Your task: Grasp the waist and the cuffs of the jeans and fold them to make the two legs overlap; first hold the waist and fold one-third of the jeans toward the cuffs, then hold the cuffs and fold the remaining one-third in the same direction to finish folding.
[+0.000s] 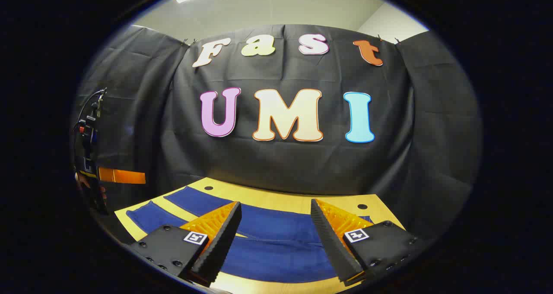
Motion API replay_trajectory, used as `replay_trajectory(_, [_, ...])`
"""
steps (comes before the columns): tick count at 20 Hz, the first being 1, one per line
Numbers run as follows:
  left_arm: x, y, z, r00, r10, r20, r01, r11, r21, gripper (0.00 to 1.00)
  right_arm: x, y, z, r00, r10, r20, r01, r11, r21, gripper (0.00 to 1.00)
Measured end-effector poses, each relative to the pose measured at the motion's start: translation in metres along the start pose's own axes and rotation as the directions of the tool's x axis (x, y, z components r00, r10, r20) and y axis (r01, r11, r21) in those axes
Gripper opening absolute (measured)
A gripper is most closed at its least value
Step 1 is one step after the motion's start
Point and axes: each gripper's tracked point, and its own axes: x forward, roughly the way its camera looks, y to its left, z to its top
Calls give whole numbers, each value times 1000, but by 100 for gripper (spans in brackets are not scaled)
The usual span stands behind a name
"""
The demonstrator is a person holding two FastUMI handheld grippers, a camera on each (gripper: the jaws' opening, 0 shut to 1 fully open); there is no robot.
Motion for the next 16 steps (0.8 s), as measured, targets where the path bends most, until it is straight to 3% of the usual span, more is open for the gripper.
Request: replay_trajectory(16, [-2,7,-24,997,-34,-74,39,997,63,94,-6,5,-15,999,-9,-46,10,1000,23,99])
